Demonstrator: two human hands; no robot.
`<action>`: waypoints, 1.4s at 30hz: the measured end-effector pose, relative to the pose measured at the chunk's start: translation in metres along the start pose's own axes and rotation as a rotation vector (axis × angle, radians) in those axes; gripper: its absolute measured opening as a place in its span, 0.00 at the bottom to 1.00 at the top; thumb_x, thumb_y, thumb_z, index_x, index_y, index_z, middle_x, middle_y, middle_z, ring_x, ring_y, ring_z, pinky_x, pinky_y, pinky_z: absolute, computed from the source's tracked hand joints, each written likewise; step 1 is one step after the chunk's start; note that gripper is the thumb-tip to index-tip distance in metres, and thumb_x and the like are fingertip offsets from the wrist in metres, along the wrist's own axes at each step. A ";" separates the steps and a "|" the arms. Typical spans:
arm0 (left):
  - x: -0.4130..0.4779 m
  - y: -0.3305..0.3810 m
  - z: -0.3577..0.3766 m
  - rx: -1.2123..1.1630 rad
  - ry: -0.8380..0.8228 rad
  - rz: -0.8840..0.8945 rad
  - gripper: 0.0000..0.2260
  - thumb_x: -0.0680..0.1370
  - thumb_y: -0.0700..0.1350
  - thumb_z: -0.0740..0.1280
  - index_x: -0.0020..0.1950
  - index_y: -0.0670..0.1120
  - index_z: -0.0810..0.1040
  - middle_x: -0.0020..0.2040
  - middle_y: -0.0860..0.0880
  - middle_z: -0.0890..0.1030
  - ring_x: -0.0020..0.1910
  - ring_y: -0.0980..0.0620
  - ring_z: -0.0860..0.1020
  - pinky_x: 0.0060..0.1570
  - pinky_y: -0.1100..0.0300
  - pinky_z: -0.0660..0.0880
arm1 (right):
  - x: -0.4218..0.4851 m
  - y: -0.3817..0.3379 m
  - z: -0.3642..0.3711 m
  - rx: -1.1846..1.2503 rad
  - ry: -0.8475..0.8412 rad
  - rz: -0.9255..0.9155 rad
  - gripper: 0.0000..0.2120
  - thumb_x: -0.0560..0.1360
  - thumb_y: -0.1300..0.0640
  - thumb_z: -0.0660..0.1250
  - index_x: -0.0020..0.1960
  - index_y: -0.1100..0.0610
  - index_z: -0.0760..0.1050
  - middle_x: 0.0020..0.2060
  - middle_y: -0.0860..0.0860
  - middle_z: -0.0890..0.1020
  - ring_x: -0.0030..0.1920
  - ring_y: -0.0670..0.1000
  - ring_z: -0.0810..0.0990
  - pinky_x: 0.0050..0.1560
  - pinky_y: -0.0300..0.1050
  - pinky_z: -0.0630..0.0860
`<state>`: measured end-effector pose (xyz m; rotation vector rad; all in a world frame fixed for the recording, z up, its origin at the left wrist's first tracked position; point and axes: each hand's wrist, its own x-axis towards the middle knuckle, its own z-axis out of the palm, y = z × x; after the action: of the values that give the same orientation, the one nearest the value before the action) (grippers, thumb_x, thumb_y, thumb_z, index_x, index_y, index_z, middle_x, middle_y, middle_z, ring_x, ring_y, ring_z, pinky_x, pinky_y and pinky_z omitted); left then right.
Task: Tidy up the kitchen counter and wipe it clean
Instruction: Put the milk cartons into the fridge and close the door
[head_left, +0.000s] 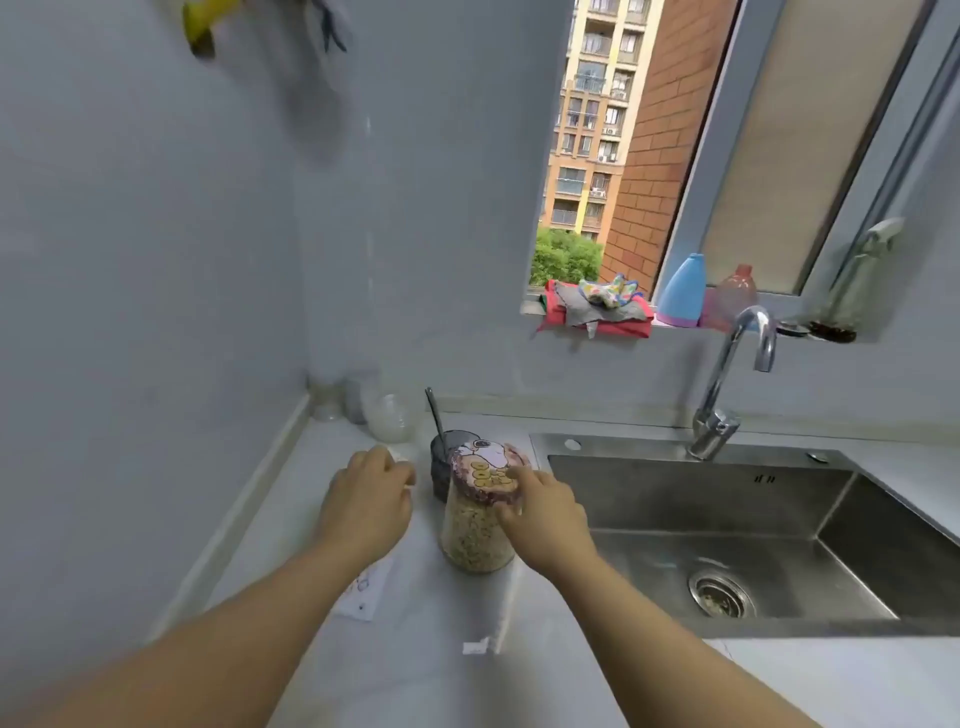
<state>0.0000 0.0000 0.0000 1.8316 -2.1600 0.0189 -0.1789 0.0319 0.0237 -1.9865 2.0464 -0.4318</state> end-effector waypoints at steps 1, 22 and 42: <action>0.008 -0.004 0.003 0.012 -0.014 -0.043 0.15 0.80 0.45 0.57 0.65 0.49 0.73 0.62 0.48 0.71 0.64 0.47 0.67 0.59 0.57 0.67 | 0.014 0.001 0.001 -0.002 -0.001 -0.026 0.21 0.79 0.52 0.57 0.71 0.52 0.63 0.70 0.51 0.68 0.69 0.55 0.66 0.64 0.49 0.65; 0.053 -0.021 0.063 -0.360 -0.002 -0.457 0.17 0.79 0.44 0.63 0.66 0.46 0.63 0.57 0.42 0.76 0.58 0.42 0.66 0.47 0.56 0.67 | 0.080 0.021 0.033 0.030 -0.041 -0.162 0.19 0.81 0.51 0.52 0.72 0.50 0.62 0.71 0.51 0.62 0.72 0.53 0.57 0.66 0.47 0.63; -0.051 0.115 -0.068 -0.595 -0.097 0.285 0.18 0.70 0.50 0.73 0.45 0.52 0.63 0.48 0.52 0.78 0.46 0.51 0.78 0.39 0.58 0.74 | -0.106 0.051 -0.027 0.216 0.209 0.270 0.23 0.77 0.54 0.61 0.71 0.54 0.62 0.68 0.53 0.68 0.66 0.55 0.70 0.64 0.50 0.70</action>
<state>-0.0887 0.0838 0.0740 1.2073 -2.1566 -0.5924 -0.2331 0.1399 0.0266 -1.5710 2.2418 -0.7903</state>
